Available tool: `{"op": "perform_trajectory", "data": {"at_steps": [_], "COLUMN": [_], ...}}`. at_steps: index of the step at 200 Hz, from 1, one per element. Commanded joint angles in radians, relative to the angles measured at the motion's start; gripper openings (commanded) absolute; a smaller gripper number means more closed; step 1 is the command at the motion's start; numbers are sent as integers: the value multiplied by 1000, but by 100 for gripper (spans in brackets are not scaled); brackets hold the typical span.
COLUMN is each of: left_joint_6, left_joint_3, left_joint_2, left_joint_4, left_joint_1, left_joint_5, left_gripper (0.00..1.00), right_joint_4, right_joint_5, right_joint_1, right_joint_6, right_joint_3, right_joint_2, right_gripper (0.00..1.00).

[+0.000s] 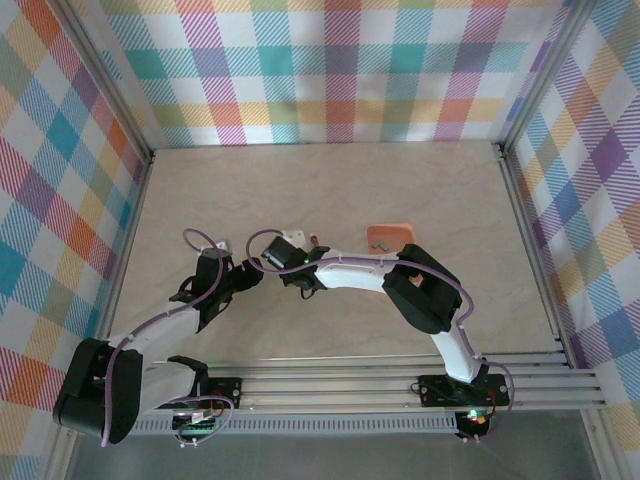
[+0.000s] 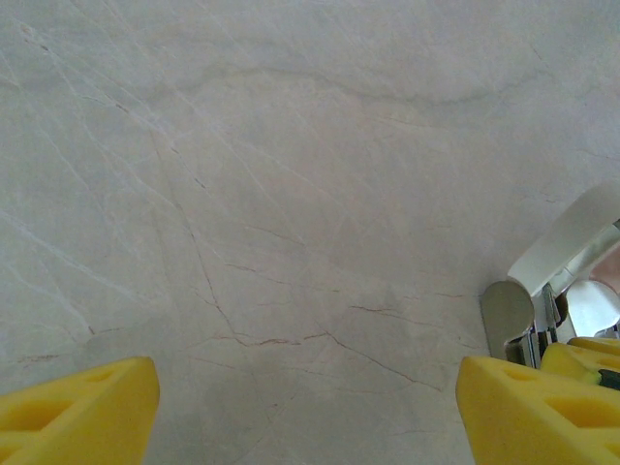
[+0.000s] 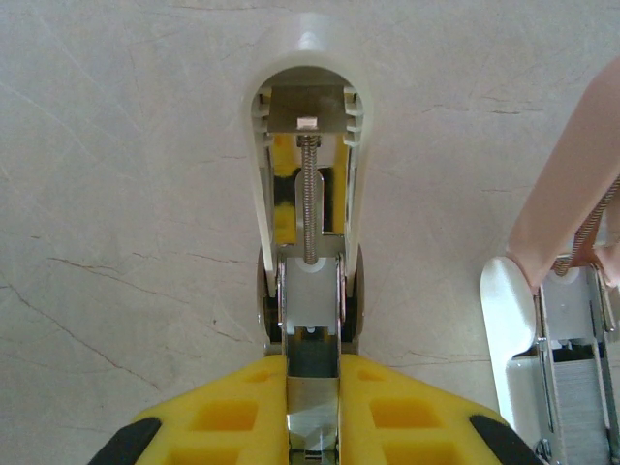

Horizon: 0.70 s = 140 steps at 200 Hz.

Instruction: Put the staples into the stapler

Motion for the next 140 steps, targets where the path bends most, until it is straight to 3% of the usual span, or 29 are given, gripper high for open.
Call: {"op": "perform_trajectory", "data": {"at_steps": [1, 140], "left_joint_6": [11, 12], "left_joint_3": [-9, -6], "left_joint_2": [-13, -12], "left_joint_4": [30, 33], "left_joint_1": [7, 7], "left_joint_5": [-5, -4], "left_gripper": [80, 80], "right_joint_4": [-27, 13], "right_joint_5": [6, 11], "right_joint_1": [5, 5], "right_joint_6": [-14, -48], "right_joint_3": [4, 5], "right_joint_2": [10, -27], "right_gripper": [18, 28]}}
